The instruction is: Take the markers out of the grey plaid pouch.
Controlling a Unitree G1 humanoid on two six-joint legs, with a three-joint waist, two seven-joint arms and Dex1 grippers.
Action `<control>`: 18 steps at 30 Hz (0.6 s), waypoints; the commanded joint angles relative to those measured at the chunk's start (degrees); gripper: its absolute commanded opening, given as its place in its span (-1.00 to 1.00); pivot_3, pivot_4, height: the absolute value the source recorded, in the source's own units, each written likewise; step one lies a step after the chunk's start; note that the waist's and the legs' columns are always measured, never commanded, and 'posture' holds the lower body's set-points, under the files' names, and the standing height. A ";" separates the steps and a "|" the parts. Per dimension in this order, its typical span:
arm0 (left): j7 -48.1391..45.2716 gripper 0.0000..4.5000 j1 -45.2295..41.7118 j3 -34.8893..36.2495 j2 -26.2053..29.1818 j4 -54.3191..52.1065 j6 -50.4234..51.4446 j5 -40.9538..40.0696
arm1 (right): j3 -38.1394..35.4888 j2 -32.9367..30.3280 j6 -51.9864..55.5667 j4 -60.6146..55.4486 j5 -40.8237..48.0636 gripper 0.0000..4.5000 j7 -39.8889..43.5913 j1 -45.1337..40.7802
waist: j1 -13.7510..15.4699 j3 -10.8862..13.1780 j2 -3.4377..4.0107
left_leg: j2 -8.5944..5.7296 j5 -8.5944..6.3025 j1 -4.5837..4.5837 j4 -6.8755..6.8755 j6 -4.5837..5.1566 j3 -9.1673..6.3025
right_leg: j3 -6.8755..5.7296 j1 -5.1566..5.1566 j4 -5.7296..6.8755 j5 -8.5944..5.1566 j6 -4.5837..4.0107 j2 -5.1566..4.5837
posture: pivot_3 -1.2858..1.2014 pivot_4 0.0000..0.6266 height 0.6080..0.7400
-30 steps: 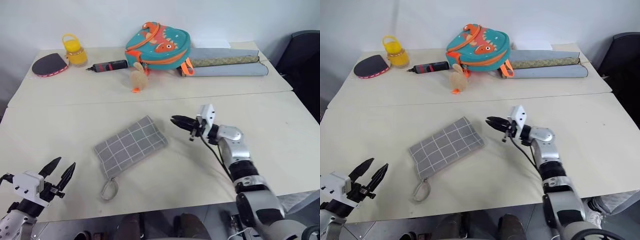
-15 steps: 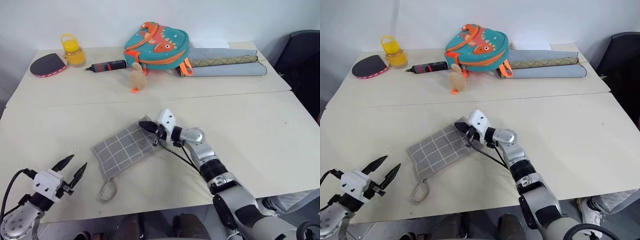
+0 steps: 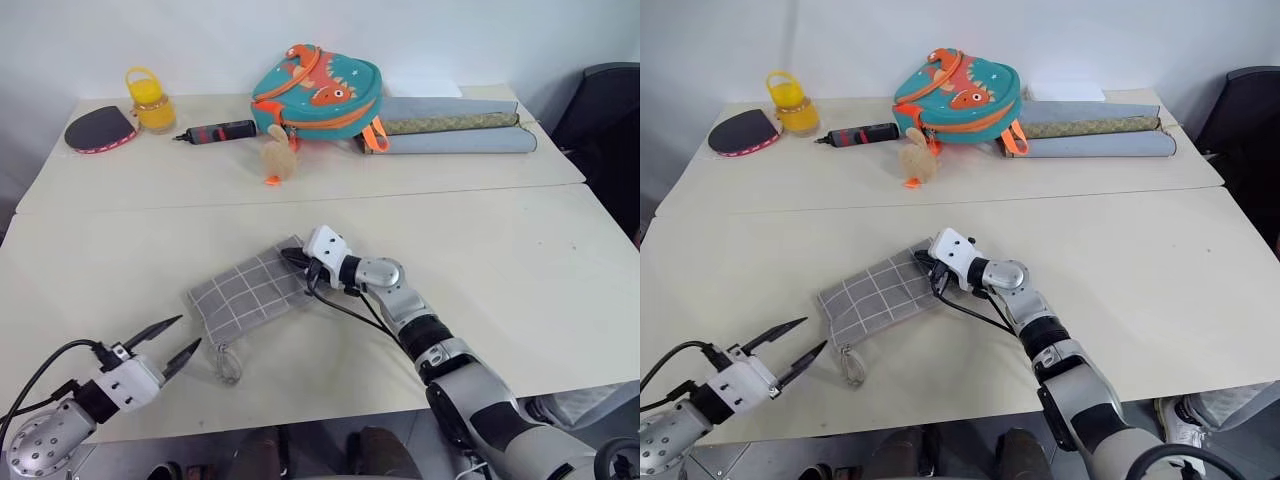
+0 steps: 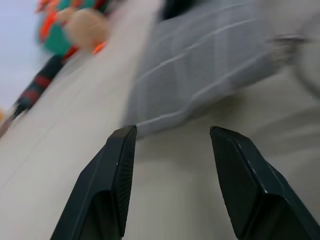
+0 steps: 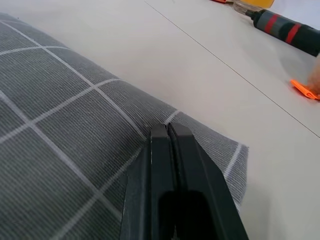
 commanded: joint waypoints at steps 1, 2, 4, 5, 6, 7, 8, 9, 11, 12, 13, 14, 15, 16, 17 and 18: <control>2.14 0.11 -1.90 -0.67 1.22 0.93 -1.62 1.50 | -0.90 -0.98 0.18 1.35 0.14 -0.98 -0.03 -0.36 | 0.04 0.00 -0.01 | 0.01 0.00 0.00 0.00 0.00 -0.01 | -0.02 0.00 0.01 0.00 0.00 0.00 | 0.03 -0.52 1.00; 2.62 0.11 -2.69 -1.01 1.19 1.15 -1.47 1.65 | -0.90 -0.96 0.18 1.40 0.17 -0.98 -0.05 -0.41 | 0.08 0.00 -0.01 | 0.00 0.00 0.00 0.00 0.00 -0.02 | -0.03 0.00 0.02 0.00 0.00 -0.01 | 0.03 -0.52 1.00; 3.31 0.11 -3.94 -2.17 1.36 1.44 -1.63 2.85 | -0.85 -0.90 0.12 1.24 0.22 -0.98 0.00 -0.31 | 0.07 0.00 0.00 | 0.00 0.00 0.00 0.01 0.01 -0.01 | -0.03 0.01 0.02 0.00 0.00 -0.03 | 0.03 -0.52 1.00; 3.60 0.11 -4.39 -2.76 1.35 1.56 -1.54 3.24 | -0.85 -0.83 0.12 1.07 0.32 -0.98 0.13 -0.20 | 0.03 0.00 0.00 | -0.01 0.01 0.00 0.01 0.01 -0.01 | -0.04 0.01 0.03 0.00 0.00 -0.03 | 0.03 -0.52 1.00; 3.91 0.11 -4.86 -3.34 1.29 1.70 -1.27 3.48 | -0.81 -0.80 0.14 0.93 0.35 -0.98 0.21 -0.12 | -0.03 0.00 0.00 | -0.01 0.01 0.00 0.01 0.01 -0.01 | -0.06 0.01 0.03 0.00 0.00 -0.03 | 0.03 -0.52 1.00; 4.38 0.11 -5.34 -3.88 1.25 1.79 -1.20 4.07 | -0.77 -0.78 0.11 0.87 0.34 -0.98 0.22 -0.08 | -0.03 0.00 0.00 | 0.00 0.00 0.00 0.00 0.01 -0.01 | -0.07 0.00 0.04 0.00 0.00 -0.03 | 0.03 -0.52 1.00; 4.72 0.11 -5.91 -4.67 1.01 1.63 -0.51 4.36 | -0.79 -0.77 0.16 0.73 0.39 -0.98 0.25 0.00 | -0.02 0.00 0.00 | 0.00 0.00 0.02 0.00 0.00 -0.02 | -0.10 0.00 0.06 0.00 0.00 -0.03 | 0.03 -0.52 1.00; 5.24 0.11 -6.49 -5.32 0.73 1.47 0.03 4.86 | -0.78 -0.78 0.16 0.56 0.38 -0.98 0.22 0.05 | -0.01 0.00 0.00 | 0.00 0.00 0.02 0.00 0.00 -0.02 | -0.13 0.00 0.08 0.00 0.00 -0.03 | 0.03 -0.52 1.00; 4.74 0.11 -6.61 -7.07 1.00 1.13 0.41 4.76 | -0.85 -0.82 0.28 0.16 0.47 -0.98 0.22 0.12 | -0.01 0.00 0.00 | 0.00 0.00 0.02 0.00 0.00 -0.02 | -0.15 0.01 0.08 0.00 0.00 -0.04 | 0.03 -0.52 1.00; 4.57 0.02 -6.57 -7.51 1.07 1.13 0.59 3.96 | -0.89 -0.88 0.36 -0.07 0.50 -0.99 0.20 0.13 | -0.02 0.00 0.00 | 0.00 0.00 0.02 0.00 0.00 -0.02 | -0.15 0.01 0.08 0.00 0.00 -0.04 | 0.03 -0.52 1.00; 4.52 -0.06 -6.54 -7.78 1.18 1.18 0.72 3.32 | -0.90 -0.90 0.42 -0.18 0.52 -1.00 0.18 0.13 | -0.04 0.00 0.00 | 0.00 0.00 0.02 0.00 0.00 -0.02 | -0.15 0.01 0.08 0.00 0.00 -0.04 | 0.03 -0.52 1.00; 4.87 -0.14 -6.79 -7.83 1.29 1.20 0.81 3.29 | -0.94 -1.02 0.51 -0.35 0.58 -1.00 0.22 0.22 | -0.04 0.00 0.01 | 0.00 0.00 0.02 0.00 0.00 -0.02 | -0.16 0.01 0.08 0.00 0.00 -0.04 | 0.03 -0.52 1.00; 5.19 -0.25 -6.99 -7.86 1.41 1.24 0.86 3.32 | -0.95 -1.09 0.56 -0.44 0.63 -1.00 0.24 0.29 | 0.01 0.01 0.01 | 0.00 0.00 0.03 0.00 0.00 -0.03 | -0.17 0.01 0.09 0.00 0.00 -0.04 | 0.03 -0.52 1.00; 5.40 -0.41 -7.15 -7.93 1.56 1.28 0.90 3.41 | -0.93 -1.15 0.59 -0.49 0.65 -1.00 0.25 0.36 | 0.03 0.01 0.02 | 0.01 0.00 0.03 0.00 0.00 -0.04 | -0.19 0.02 0.09 0.00 0.00 -0.04 | 0.03 -0.52 1.00; 5.59 -0.54 -7.36 -8.00 1.67 1.25 0.97 3.41 | -0.88 -1.34 0.57 -0.72 0.64 -1.00 0.36 0.60 | 0.05 0.02 0.03 | 0.01 0.00 0.05 0.00 0.00 -0.04 | -0.19 0.03 0.10 0.00 0.00 -0.05 | 0.03 -0.52 1.00; 5.73 -0.70 -7.47 -8.08 1.77 1.23 1.03 3.35 | -0.84 -1.47 0.55 -0.87 0.62 -1.00 0.44 0.76 | 0.08 0.02 0.04 | 0.01 0.00 0.06 0.00 0.00 -0.03 | -0.19 0.05 0.09 0.00 0.00 -0.05 | 0.03 -0.52 1.00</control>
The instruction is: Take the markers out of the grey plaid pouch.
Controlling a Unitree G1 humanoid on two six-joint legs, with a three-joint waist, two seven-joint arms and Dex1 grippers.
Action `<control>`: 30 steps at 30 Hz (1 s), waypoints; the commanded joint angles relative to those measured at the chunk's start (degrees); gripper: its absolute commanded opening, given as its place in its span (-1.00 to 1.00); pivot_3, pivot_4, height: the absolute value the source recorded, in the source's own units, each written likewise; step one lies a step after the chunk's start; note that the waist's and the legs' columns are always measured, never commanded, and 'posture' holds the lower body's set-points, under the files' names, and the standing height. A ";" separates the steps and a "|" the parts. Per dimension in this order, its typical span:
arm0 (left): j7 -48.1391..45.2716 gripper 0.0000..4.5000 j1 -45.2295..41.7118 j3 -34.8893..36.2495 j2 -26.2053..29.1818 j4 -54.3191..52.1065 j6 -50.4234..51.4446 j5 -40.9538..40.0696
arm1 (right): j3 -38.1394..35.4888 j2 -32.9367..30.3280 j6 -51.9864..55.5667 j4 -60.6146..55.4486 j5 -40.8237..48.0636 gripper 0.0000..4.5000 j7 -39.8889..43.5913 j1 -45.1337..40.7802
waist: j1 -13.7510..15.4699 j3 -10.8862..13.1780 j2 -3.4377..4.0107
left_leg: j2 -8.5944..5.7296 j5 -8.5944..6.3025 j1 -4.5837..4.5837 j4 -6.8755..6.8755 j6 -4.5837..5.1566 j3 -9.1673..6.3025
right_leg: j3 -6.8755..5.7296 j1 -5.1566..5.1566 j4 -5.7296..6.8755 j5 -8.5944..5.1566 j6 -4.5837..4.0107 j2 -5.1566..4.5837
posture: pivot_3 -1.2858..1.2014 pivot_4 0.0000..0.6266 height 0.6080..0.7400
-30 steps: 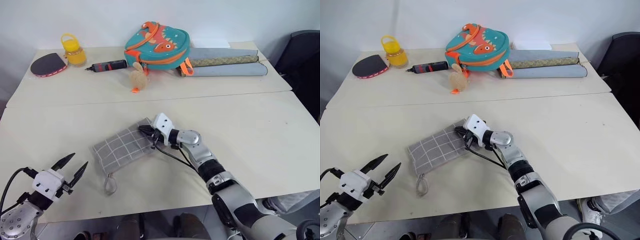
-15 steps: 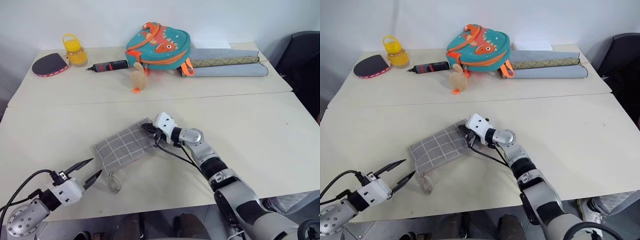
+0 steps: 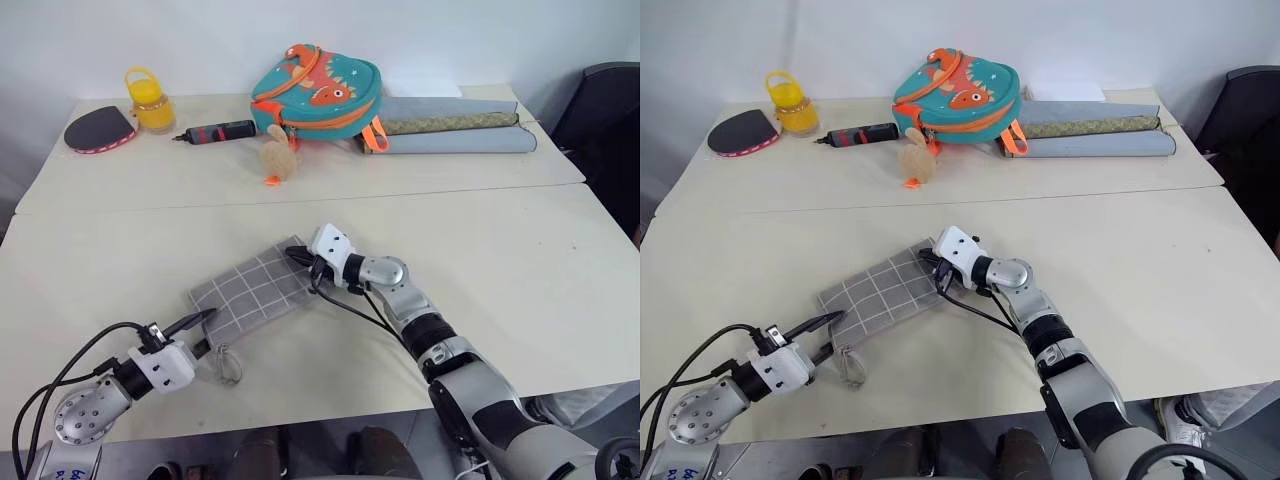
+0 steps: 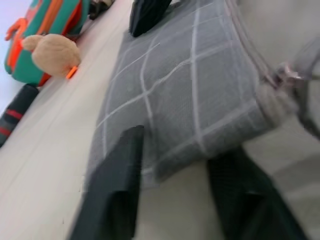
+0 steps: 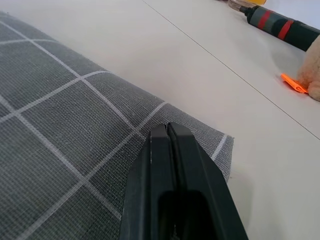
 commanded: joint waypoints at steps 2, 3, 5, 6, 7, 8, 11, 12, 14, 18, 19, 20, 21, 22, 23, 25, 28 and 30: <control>0.69 -0.97 0.15 -0.29 0.70 -1.15 0.60 -1.17 | -0.68 -1.37 0.62 -1.79 0.36 -1.00 0.48 1.29 | 0.06 0.01 0.03 | -0.02 0.00 0.04 0.00 0.01 0.00 | -0.02 0.04 0.00 0.00 0.00 -0.03 | 0.03 -0.52 1.00; 0.76 -0.99 0.12 -0.32 0.79 -1.23 0.81 -1.32 | -0.78 -1.59 0.63 -2.33 0.55 -1.00 0.72 1.47 | 0.04 0.02 0.04 | -0.02 -0.01 0.05 -0.01 0.01 0.00 | -0.03 0.05 0.00 0.00 0.00 -0.04 | 0.03 -0.52 1.00; 0.72 -0.99 0.01 -0.68 0.71 -1.87 1.87 -1.85 | -2.05 -1.89 2.14 -4.78 2.91 -1.00 2.31 1.72 | 0.07 0.02 0.04 | -0.02 -0.01 0.06 -0.01 0.01 0.00 | -0.05 0.05 0.01 0.00 0.00 -0.04 | 0.03 -0.52 1.00; 0.80 -0.99 -0.17 -1.08 0.41 -2.50 2.73 -2.05 | -2.75 -2.41 3.39 -6.67 4.39 -1.00 3.60 1.78 | 0.10 0.03 0.05 | -0.02 -0.01 0.05 -0.01 0.01 0.00 | -0.06 0.05 0.00 0.00 0.00 -0.04 | 0.03 -0.52 1.00; 0.86 -0.99 -0.28 -1.36 0.21 -2.95 3.35 -2.19 | -3.17 -2.79 4.41 -8.10 5.36 -1.00 4.48 1.87 | 0.11 0.04 0.06 | -0.02 -0.01 0.05 -0.01 0.01 -0.01 | -0.06 0.05 0.00 0.00 0.00 -0.04 | 0.03 -0.52 1.00; 0.91 -0.99 -0.35 -1.61 0.08 -3.26 3.80 -2.28 | -3.56 -3.04 5.65 -9.46 6.51 -1.00 5.50 2.04 | 0.13 0.04 0.07 | -0.02 -0.01 0.04 -0.01 0.01 0.00 | -0.05 0.05 -0.01 0.00 0.00 -0.04 | 0.03 -0.52 1.00; 1.94 -1.00 -1.39 -3.05 -1.08 -4.89 6.51 -1.09 | -5.27 -5.51 13.37 -19.29 12.78 -0.74 11.33 3.52 | 0.14 0.07 0.12 | -0.02 -0.01 0.03 -0.01 0.02 0.01 | -0.05 0.05 -0.03 0.00 0.00 -0.04 | 0.03 -0.52 1.00; 2.48 -1.00 -2.00 -3.63 -1.52 -5.28 7.61 -0.20 | -5.74 -6.61 17.28 -23.36 15.48 -0.60 13.57 4.36 | 0.22 0.10 0.16 | -0.02 -0.01 0.03 -0.02 0.02 0.00 | -0.06 0.05 -0.03 0.00 0.00 -0.04 | 0.03 -0.52 1.00; 3.44 -1.00 -3.32 -4.89 -2.34 -5.89 10.03 1.47 | -5.55 -9.68 26.60 -31.52 20.32 -0.29 17.80 6.73 | 0.37 0.10 0.17 | -0.02 -0.02 0.02 -0.01 0.04 0.00 | -0.05 0.05 -0.04 0.00 0.00 -0.04 | 0.03 -0.52 1.00; 3.98 -1.00 -8.05 -8.78 -3.60 -6.42 13.99 4.85 | -2.93 -21.51 53.23 -51.60 33.13 0.30 25.94 13.57 | 1.90 0.10 0.18 | -0.04 -0.26 -0.03 0.01 0.43 -0.06 | -0.07 0.14 -0.26 0.00 0.00 -0.06 | 0.03 -0.52 1.00; 4.03 -1.00 -9.17 -9.42 -3.70 -6.42 15.09 5.27 | -2.58 -23.20 56.17 -54.26 34.10 0.46 25.82 14.79 | 1.92 0.10 0.19 | -0.05 -0.29 -0.07 0.02 0.48 -0.08 | -0.08 0.14 -0.55 0.00 0.00 -0.07 | 0.03 -0.52 1.00; 4.23 -1.00 -10.49 -10.20 -4.07 -6.86 16.68 5.83 | -1.83 -24.49 56.67 -56.40 33.49 0.46 25.36 16.69 | 1.90 0.09 0.20 | -0.05 -0.29 -0.07 0.03 0.49 -0.07 | -0.08 0.15 -0.59 0.00 0.00 -0.08 | 0.03 -0.52 1.00; 4.42 -1.00 -11.48 -10.98 -4.16 -7.47 17.14 6.73 | -1.03 -25.21 57.08 -57.84 32.76 0.46 24.53 18.33 | 1.83 0.09 0.19 | -0.05 -0.28 -0.08 0.03 0.49 -0.07 | -0.09 0.16 -0.62 0.00 -0.01 -0.08 | 0.03 -0.52 1.00; 4.31 -1.00 -12.15 -11.70 -4.20 -7.92 17.53 7.24 | -0.39 -25.59 57.84 -58.79 32.37 0.46 23.64 19.63 | 1.81 0.09 0.19 | -0.04 -0.27 -0.07 0.03 0.49 -0.06 | -0.11 0.16 -0.63 0.00 -0.01 -0.07 | 0.03 -0.52 1.00; 4.30 -1.00 -12.82 -12.48 -4.21 -8.30 17.98 8.15 | 0.40 -25.25 58.55 -59.28 32.05 0.46 22.58 21.24 | 1.75 0.09 0.19 | -0.04 -0.26 -0.08 0.03 0.49 -0.06 | -0.13 0.15 -0.64 0.01 -0.01 -0.06 | 0.03 -0.52 1.00; 4.20 -1.00 -13.98 -13.77 -3.98 -8.49 18.99 9.66 | 0.91 -23.39 62.59 -59.54 33.66 0.46 20.04 23.24 | 1.58 0.09 0.19 | -0.04 -0.26 -0.08 0.03 0.48 -0.01 | -0.12 0.14 -0.65 0.01 -0.01 -0.04 | 0.03 -0.52 1.00; 4.16 -1.00 -17.04 -16.04 -4.53 -7.64 19.77 10.76 | 3.61 -21.00 62.27 -58.97 31.53 0.46 17.42 24.57 | 1.71 0.09 0.20 | -0.03 -0.24 -0.08 0.02 0.44 0.00 | -0.13 0.11 -0.62 0.01 -0.01 0.01 | 0.03 -0.52 1.00; 3.64 -1.00 -18.65 -16.98 -4.58 -6.90 20.15 10.61 | 4.20 -18.93 61.70 -57.74 30.90 0.46 16.01 23.48 | 1.73 0.09 0.20 | -0.03 -0.23 -0.10 0.05 0.45 0.00 | -0.13 0.11 -0.63 0.01 -0.01 0.01 | 0.03 -0.52 1.00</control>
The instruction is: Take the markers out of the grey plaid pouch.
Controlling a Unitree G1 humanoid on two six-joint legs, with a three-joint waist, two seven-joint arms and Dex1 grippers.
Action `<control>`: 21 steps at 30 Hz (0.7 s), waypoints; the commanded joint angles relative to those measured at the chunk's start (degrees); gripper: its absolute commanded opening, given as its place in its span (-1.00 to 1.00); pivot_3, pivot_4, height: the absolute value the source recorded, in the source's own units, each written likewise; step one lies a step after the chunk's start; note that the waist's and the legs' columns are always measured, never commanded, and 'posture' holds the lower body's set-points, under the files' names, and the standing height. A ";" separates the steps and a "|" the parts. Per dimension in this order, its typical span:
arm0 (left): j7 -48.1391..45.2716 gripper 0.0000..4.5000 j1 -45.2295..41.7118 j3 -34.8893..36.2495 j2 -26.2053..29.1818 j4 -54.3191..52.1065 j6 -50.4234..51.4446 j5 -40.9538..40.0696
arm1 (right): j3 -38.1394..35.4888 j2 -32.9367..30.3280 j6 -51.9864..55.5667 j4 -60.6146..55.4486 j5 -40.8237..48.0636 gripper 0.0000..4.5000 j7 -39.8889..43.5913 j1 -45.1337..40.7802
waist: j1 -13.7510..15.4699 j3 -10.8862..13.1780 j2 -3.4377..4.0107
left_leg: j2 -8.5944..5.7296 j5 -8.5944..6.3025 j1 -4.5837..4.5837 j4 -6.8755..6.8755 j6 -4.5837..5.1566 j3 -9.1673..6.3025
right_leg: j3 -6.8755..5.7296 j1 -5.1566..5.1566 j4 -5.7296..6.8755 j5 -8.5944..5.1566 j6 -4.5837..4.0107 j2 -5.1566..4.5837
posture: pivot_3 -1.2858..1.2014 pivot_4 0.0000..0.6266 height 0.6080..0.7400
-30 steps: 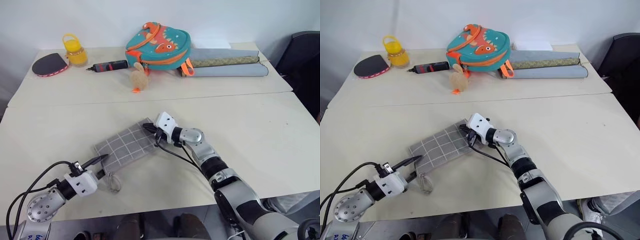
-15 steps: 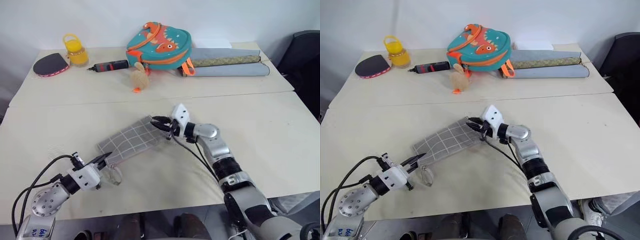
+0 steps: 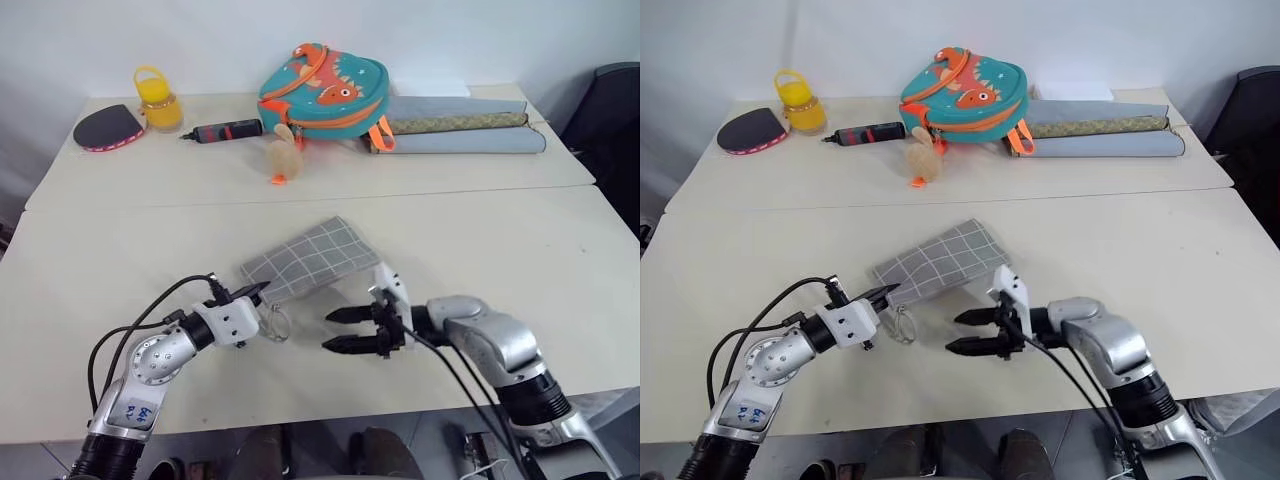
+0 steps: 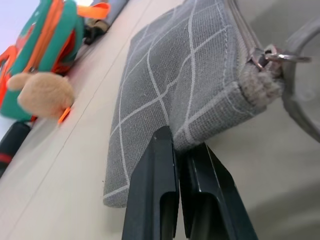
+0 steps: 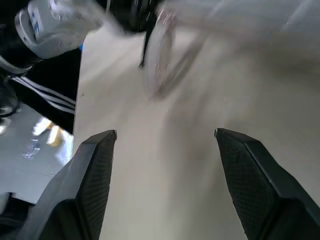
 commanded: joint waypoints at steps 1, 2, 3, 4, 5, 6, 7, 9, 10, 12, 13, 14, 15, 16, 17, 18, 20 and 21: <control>-0.35 -1.00 -2.39 -2.03 -0.21 -0.08 0.29 0.27 | -0.03 3.41 -0.01 0.29 0.37 0.46 -2.78 -2.38 | 0.00 0.00 0.00 | -0.01 0.01 -0.01 0.02 0.00 0.00 | 0.01 0.00 0.00 0.00 0.00 -0.01 | 0.03 -0.52 1.00; -0.38 -1.00 -3.08 -2.42 -0.31 0.13 0.62 0.22 | -1.24 4.84 1.42 1.12 1.56 0.46 -3.91 -3.19 | -0.03 0.00 0.00 | -0.02 0.01 -0.01 0.02 0.00 0.01 | 0.01 0.00 0.00 0.00 0.00 -0.01 | 0.03 -0.52 1.00; -0.36 -1.00 -3.73 -2.72 -0.40 0.31 1.03 0.20 | -2.06 5.91 2.15 1.84 2.16 0.46 -4.80 -3.90 | -0.01 0.00 0.00 | -0.02 0.02 -0.01 0.02 -0.01 0.00 | 0.01 0.00 0.00 0.00 0.00 -0.01 | 0.03 -0.52 1.00; -0.36 -1.00 -4.39 -2.99 -0.45 0.56 1.31 0.13 | -2.27 6.86 1.73 2.61 2.14 0.46 -5.21 -4.60 | -0.01 0.00 0.00 | -0.02 0.04 -0.01 0.02 -0.05 0.00 | 0.00 -0.01 0.03 0.00 0.00 0.00 | 0.03 -0.52 1.00; -0.29 -1.00 -4.88 -3.16 -0.47 0.81 1.61 0.03 | -2.69 7.81 2.51 3.28 2.80 0.46 -5.69 -5.21 | 0.00 0.00 0.00 | -0.02 0.13 -0.01 0.02 -0.21 -0.02 | -0.01 -0.01 0.05 0.00 0.00 0.00 | 0.03 -0.52 1.00; -0.18 -1.00 -5.22 -3.07 -0.43 1.15 1.75 -0.31 | -2.79 8.67 3.11 3.71 3.29 0.46 -5.94 -5.71 | 0.02 0.00 0.00 | -0.02 0.20 -0.01 0.02 -0.32 -0.02 | -0.02 -0.02 0.03 0.00 0.00 0.01 | 0.03 -0.52 1.00; -0.27 -1.00 -5.66 -3.04 -0.39 1.75 1.64 -0.85 | -1.58 9.09 1.92 4.26 2.12 0.46 -5.82 -6.10 | 0.02 0.00 0.00 | -0.02 0.19 -0.01 0.01 -0.32 -0.02 | -0.02 -0.01 0.05 0.00 0.00 0.01 | 0.03 -0.52 1.00; -0.71 -1.00 -6.31 -3.31 0.14 2.74 0.90 -1.12 | 0.53 9.73 -0.25 5.57 -0.35 0.46 -6.29 -6.64 | -0.01 0.00 0.00 | -0.01 0.19 -0.04 0.01 -0.32 -0.02 | -0.03 -0.02 0.09 0.00 0.00 0.01 | 0.03 -0.52 1.00; -0.89 -1.00 -6.66 -3.31 0.15 3.11 0.79 -1.47 | 0.94 10.28 -0.85 6.29 -0.87 0.46 -6.57 -6.83 | -0.02 0.00 -0.01 | -0.01 0.19 -0.06 0.01 -0.32 -0.02 | -0.04 -0.03 0.11 0.00 0.00 0.02 | 0.03 -0.52 1.00; -1.19 -1.00 -7.09 -3.31 0.10 3.44 0.72 -1.97 | 1.08 11.12 -1.61 7.34 -1.23 0.46 -6.66 -7.17 | -0.02 0.00 -0.01 | -0.01 0.19 -0.06 0.01 -0.32 -0.02 | -0.07 -0.03 0.11 0.00 0.00 0.03 | 0.03 -0.52 1.00; -1.22 -1.00 -7.23 -3.38 0.11 3.57 0.69 -1.96 | 0.66 11.59 -1.07 7.66 -0.71 0.38 -6.76 -7.33 | -0.03 0.00 -0.01 | -0.01 0.19 -0.06 0.01 -0.32 -0.02 | -0.09 -0.03 0.11 0.00 0.00 0.03 | 0.03 -0.52 1.00; -1.20 -1.00 -7.31 -3.48 0.11 3.62 0.66 -1.93 | 0.42 11.75 -0.68 7.68 -0.36 0.29 -6.64 -7.41 | -0.03 0.00 -0.01 | -0.01 0.19 -0.06 0.01 -0.32 -0.02 | -0.10 -0.03 0.13 0.00 0.00 0.04 | 0.03 -0.52 1.00; -1.18 -1.00 -7.35 -3.56 0.10 3.63 0.64 -1.89 | 0.30 11.78 -0.51 7.62 -0.21 0.22 -6.53 -7.44 | -0.03 0.00 -0.01 | -0.01 0.20 -0.07 0.01 -0.32 -0.02 | -0.10 -0.03 0.13 0.00 0.00 0.04 | 0.03 -0.52 1.00; -1.07 -1.00 -7.36 -3.60 0.02 3.64 0.63 -1.85 | 0.25 11.73 -0.56 7.61 -0.30 0.08 -6.56 -7.42 | -0.02 0.00 -0.01 | -0.01 0.20 -0.07 0.01 -0.32 -0.02 | -0.10 -0.03 0.13 0.00 0.00 0.04 | 0.03 -0.52 1.00; -0.94 -1.00 -7.27 -3.59 -0.14 3.64 0.68 -1.93 | 0.16 11.76 -0.58 7.65 -0.40 -0.09 -6.74 -7.33 | -0.03 0.00 -0.01 | -0.01 0.20 -0.07 0.01 -0.32 -0.02 | -0.09 -0.02 0.13 0.00 0.00 0.04 | 0.03 -0.52 1.00; -0.85 -1.00 -7.15 -3.59 -0.25 3.59 0.74 -1.96 | 0.09 11.79 -0.56 7.68 -0.42 -0.25 -6.88 -7.23 | -0.03 0.00 -0.01 | -0.01 0.20 -0.07 0.01 -0.32 -0.02 | -0.10 -0.03 0.12 0.00 0.00 0.04 | 0.03 -0.52 1.00; -0.75 -1.00 -6.86 -3.71 -0.46 3.45 0.78 -1.96 | 0.93 10.69 -2.21 7.78 -1.74 -0.53 -6.14 -6.95 | -0.03 0.00 -0.01 | -0.01 0.20 -0.07 0.01 -0.32 -0.02 | -0.09 -0.03 0.12 0.00 0.00 0.04 | 0.03 -0.52 1.00; -0.78 -1.00 -6.70 -3.71 -0.49 3.33 0.85 -2.03 | 0.94 10.13 -2.64 8.00 -2.14 -0.71 -5.91 -6.90 | -0.02 0.00 -0.01 | -0.01 0.20 -0.07 0.01 -0.33 -0.02 | -0.09 -0.03 0.12 0.00 0.00 0.04 | 0.03 -0.52 1.00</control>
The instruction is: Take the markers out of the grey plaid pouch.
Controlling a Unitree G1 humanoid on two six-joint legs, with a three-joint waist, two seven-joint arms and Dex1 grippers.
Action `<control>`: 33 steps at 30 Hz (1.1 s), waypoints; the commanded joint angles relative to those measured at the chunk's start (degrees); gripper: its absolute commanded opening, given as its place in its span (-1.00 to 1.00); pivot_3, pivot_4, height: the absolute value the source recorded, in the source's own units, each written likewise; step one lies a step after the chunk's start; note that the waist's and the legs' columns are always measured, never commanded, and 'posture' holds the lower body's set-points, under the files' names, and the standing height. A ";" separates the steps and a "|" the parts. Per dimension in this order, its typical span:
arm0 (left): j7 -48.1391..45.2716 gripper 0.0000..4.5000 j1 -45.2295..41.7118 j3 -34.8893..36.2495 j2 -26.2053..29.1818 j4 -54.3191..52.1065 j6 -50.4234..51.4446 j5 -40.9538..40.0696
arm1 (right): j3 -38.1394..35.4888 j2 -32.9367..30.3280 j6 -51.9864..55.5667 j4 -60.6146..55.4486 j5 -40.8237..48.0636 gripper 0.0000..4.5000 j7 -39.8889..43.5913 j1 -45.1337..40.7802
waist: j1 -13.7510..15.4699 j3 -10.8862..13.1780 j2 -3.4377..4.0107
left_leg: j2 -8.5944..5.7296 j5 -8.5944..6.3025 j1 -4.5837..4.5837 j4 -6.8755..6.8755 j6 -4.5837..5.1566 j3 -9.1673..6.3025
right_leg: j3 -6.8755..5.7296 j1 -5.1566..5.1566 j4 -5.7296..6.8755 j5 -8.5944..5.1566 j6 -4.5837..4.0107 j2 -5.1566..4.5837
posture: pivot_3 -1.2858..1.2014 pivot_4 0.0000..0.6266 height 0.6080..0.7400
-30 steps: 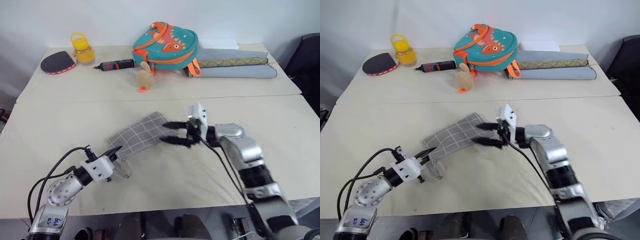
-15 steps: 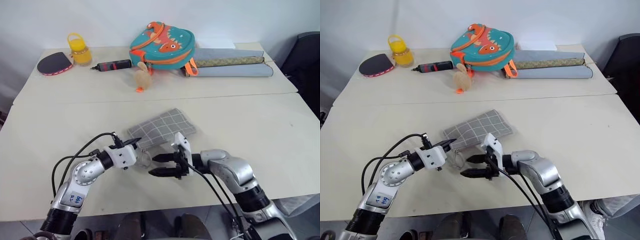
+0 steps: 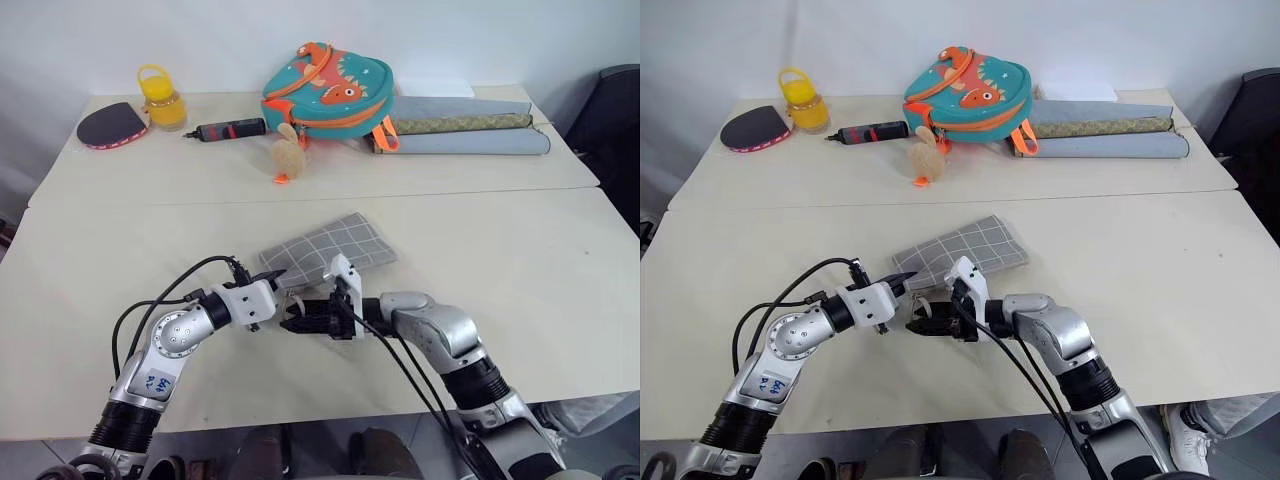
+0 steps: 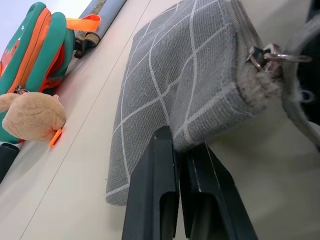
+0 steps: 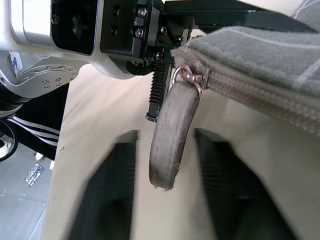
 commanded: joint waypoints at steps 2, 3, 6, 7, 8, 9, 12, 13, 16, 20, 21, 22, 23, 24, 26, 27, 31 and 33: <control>0.18 -1.00 0.80 0.31 -0.34 -1.68 -0.12 -1.77 | -0.43 -2.54 -3.66 -0.14 -1.88 -0.98 1.34 -0.30 | 0.02 0.00 0.00 | 0.00 0.00 0.00 0.00 0.00 0.01 | 0.00 0.00 -0.01 0.00 0.00 0.00 | 0.03 -0.52 1.00; -0.04 -1.00 1.25 0.87 -0.12 -2.02 0.08 -2.45 | -1.08 -3.41 -4.14 0.31 -2.11 -0.98 1.69 -0.47 | 0.01 -0.01 -0.01 | -0.01 0.00 0.00 0.00 0.00 0.01 | 0.00 0.00 -0.01 0.00 0.00 0.00 | 0.03 -0.52 1.00; -1.24 -1.00 3.07 4.32 1.32 -2.80 0.56 -6.90 | -3.70 -6.78 -6.27 2.15 -2.74 -0.98 2.73 -1.50 | -0.01 -0.01 -0.01 | 0.00 0.00 0.00 0.00 0.00 0.00 | 0.00 0.00 -0.02 0.00 0.00 0.00 | 0.03 -0.52 1.00; -2.37 -1.00 3.84 5.46 2.15 -3.10 0.60 -8.98 | -4.53 -8.16 -7.10 3.09 -3.01 -0.98 3.11 -2.09 | -0.01 -0.01 -0.01 | 0.01 0.00 0.00 0.00 0.00 0.00 | 0.01 0.00 -0.03 0.00 0.00 -0.01 | 0.03 -0.52 1.00; -3.34 -1.00 4.58 6.44 3.00 -3.31 0.49 -10.59 | -5.25 -9.48 -7.93 4.14 -3.34 -0.98 3.50 -2.74 | -0.02 0.00 -0.01 | 0.01 0.00 0.00 0.00 0.00 0.00 | 0.01 0.00 -0.03 0.00 0.00 -0.01 | 0.03 -0.52 1.00; -4.08 -1.00 5.40 7.67 3.92 -3.42 0.28 -11.93 | -6.21 -10.86 -8.77 5.58 -3.70 -0.98 3.82 -3.59 | -0.07 0.00 -0.01 | 0.01 0.00 0.00 0.00 0.00 0.00 | 0.01 -0.01 -0.04 0.00 0.00 -0.01 | 0.03 -0.52 1.00; -6.37 -1.00 8.10 10.98 6.25 -2.98 0.08 -16.31 | -8.10 -15.19 -13.44 11.82 -6.07 -0.98 5.49 -6.09 | -0.10 0.00 -0.01 | 0.02 0.00 0.01 0.00 0.00 0.01 | 0.01 -0.04 -0.09 0.00 0.00 -0.01 | 0.03 -0.52 1.00; -6.76 -1.00 8.68 11.66 6.65 -2.54 -0.13 -17.08 | -8.34 -16.22 -14.97 13.75 -6.81 -0.98 6.16 -6.66 | -0.09 0.00 -0.01 | 0.02 0.00 0.02 0.00 0.00 0.01 | 0.01 -0.03 -0.12 0.00 0.00 -0.02 | 0.03 -0.52 1.00; -6.99 -1.00 9.71 12.89 6.93 -1.90 0.03 -18.43 | -9.48 -17.74 -18.68 18.96 -8.38 -0.98 6.82 -8.42 | -0.09 0.00 -0.01 | 0.01 0.00 0.02 0.00 0.00 0.03 | 0.00 -0.03 -0.13 0.00 0.00 -0.02 | 0.03 -0.52 1.00; -6.68 -1.00 9.70 12.59 5.99 -2.08 0.72 -18.95 | -10.02 -16.50 -19.41 20.08 -8.00 -0.98 7.08 -9.78 | -0.08 0.00 -0.01 | 0.02 0.00 0.01 0.00 0.00 0.04 | 0.00 -0.03 -0.11 0.00 0.00 -0.01 | 0.03 -0.52 1.00; -6.54 -1.00 9.66 12.15 5.52 -2.41 0.96 -18.99 | -10.36 -15.85 -19.13 19.15 -7.31 -0.80 7.08 -9.90 | -0.06 0.00 -0.01 | 0.02 0.00 0.01 0.00 0.00 0.04 | 0.00 -0.03 -0.10 0.00 0.00 -0.02 | 0.03 -0.52 1.00; -6.34 -1.00 9.61 11.75 5.10 -2.73 1.13 -18.85 | -10.71 -15.45 -18.93 18.42 -7.01 -0.72 6.98 -10.03 | -0.05 0.00 -0.01 | 0.02 0.00 0.01 0.00 0.00 0.05 | 0.00 -0.02 -0.06 0.00 0.00 -0.01 | 0.03 -0.52 1.00; -6.22 -1.00 9.57 11.53 4.77 -2.93 1.29 -18.78 | -11.18 -15.29 -19.05 18.08 -6.97 -0.57 6.85 -10.22 | -0.05 0.00 -0.01 | 0.02 0.00 0.01 0.01 0.00 0.04 | -0.01 -0.02 -0.05 0.00 0.00 -0.01 | 0.03 -0.52 1.00; -6.23 -1.00 9.54 11.47 4.47 -3.06 1.42 -18.78 | -11.81 -15.44 -19.02 18.08 -6.86 -0.44 6.86 -10.47 | -0.05 0.00 -0.01 | 0.02 0.00 0.01 0.01 0.00 0.05 | -0.01 -0.02 -0.03 0.00 0.00 -0.01 | 0.03 -0.52 1.00; -6.32 -1.00 9.59 11.57 4.04 -3.23 1.70 -18.83 | -13.11 -16.61 -18.86 17.74 -6.31 -0.12 7.80 -10.93 | -0.05 0.00 -0.01 | 0.02 0.01 0.01 0.01 -0.01 0.04 | -0.01 -0.02 -0.03 0.00 0.00 0.00 | 0.03 -0.52 1.00; -6.34 -1.00 9.71 11.63 3.88 -3.36 1.79 -18.84 | -13.61 -17.53 -20.08 17.37 -6.53 0.01 8.55 -10.96 | -0.04 0.00 -0.01 | 0.02 0.01 0.01 0.01 -0.01 0.04 | -0.01 -0.02 -0.03 0.00 0.00 0.00 | 0.03 -0.52 1.00; -6.09 -1.00 10.05 11.94 3.46 -3.56 2.06 -18.88 | -16.56 -19.56 -21.77 14.86 -6.27 0.44 8.36 -11.55 | 0.03 0.00 -0.01 | 0.00 0.00 -0.01 0.02 0.01 0.04 | -0.01 0.01 -0.06 0.00 0.00 -0.02 | 0.03 -0.52 1.00; -5.76 -1.00 9.88 12.04 3.17 -3.49 2.20 -18.86 | -17.63 -20.00 -23.05 13.38 -6.34 0.44 8.16 -11.56 | 0.01 0.00 -0.01 | 0.01 0.01 0.00 0.02 0.01 0.04 | -0.01 0.01 -0.08 0.00 0.00 -0.02 | 0.03 -0.52 1.00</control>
